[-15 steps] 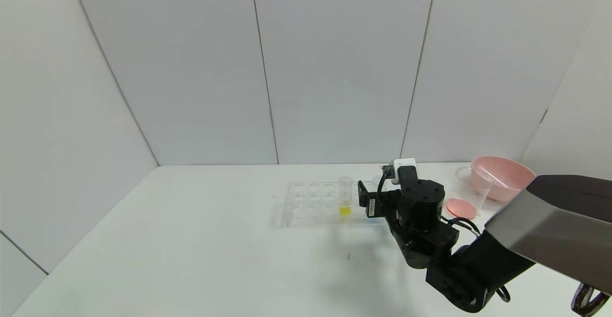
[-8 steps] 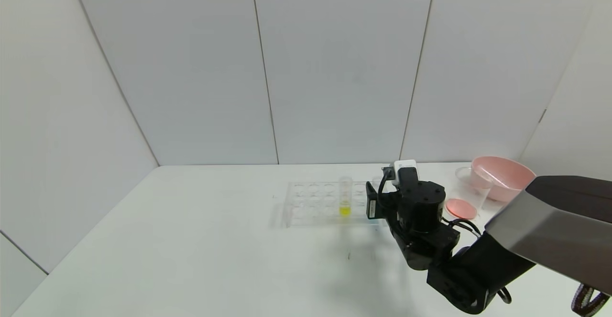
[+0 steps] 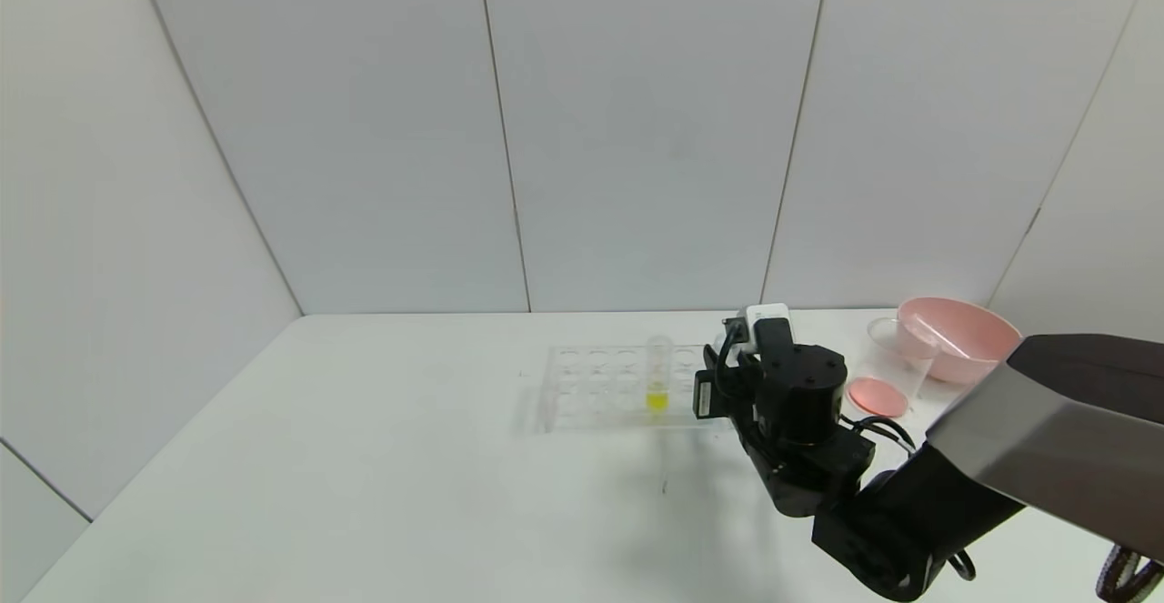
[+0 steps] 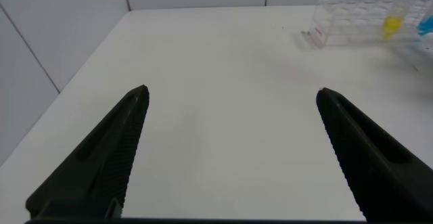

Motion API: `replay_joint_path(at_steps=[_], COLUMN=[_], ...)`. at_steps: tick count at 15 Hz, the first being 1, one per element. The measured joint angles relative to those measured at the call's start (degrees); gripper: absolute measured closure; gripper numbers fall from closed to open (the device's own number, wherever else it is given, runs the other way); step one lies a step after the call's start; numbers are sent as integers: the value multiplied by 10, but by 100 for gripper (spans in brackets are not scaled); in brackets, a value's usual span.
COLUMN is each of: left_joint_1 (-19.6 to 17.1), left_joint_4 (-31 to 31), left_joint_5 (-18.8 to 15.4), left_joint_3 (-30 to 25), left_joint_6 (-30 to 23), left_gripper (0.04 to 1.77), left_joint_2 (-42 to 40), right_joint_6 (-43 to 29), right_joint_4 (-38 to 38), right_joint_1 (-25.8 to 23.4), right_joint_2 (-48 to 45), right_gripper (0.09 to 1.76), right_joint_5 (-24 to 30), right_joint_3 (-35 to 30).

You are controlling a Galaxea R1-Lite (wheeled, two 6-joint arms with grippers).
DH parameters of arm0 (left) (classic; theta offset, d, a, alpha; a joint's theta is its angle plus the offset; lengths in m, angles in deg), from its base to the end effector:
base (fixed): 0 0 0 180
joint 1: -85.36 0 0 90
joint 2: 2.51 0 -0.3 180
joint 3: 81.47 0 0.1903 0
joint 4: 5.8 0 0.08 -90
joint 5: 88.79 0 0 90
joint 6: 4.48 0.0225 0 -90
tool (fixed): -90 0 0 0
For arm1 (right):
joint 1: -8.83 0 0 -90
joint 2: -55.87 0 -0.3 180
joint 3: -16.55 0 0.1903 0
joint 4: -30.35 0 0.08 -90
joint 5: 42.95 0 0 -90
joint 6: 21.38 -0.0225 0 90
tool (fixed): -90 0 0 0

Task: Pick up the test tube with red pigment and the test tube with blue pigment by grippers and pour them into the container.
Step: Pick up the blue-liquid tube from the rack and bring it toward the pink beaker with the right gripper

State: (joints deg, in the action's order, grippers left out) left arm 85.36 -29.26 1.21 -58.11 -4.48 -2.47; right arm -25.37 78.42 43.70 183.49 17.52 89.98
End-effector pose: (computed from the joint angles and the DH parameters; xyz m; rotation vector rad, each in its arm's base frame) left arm -0.0227 0.0000 0.0753 0.0000 0.0024 0.0000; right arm 0.3292 0.2159 0.0727 0.0126 0.0936 0.0899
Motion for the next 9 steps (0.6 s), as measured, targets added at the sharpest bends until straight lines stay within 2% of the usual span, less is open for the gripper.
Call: replay_joint_path(at_steps=[9], left_joint_1=[0], left_joint_4=[0], left_joint_5=[0], left_joint_3=[0], left_joint_6=[0], left_gripper=[5], left_joint_2=[0], right_joint_6=[40], right_joint_4=[-2], right_joint_1=[6], right_joint_2=[-74], right_gripper=[135], right_joint_5=[5], right_joint_3=[-4])
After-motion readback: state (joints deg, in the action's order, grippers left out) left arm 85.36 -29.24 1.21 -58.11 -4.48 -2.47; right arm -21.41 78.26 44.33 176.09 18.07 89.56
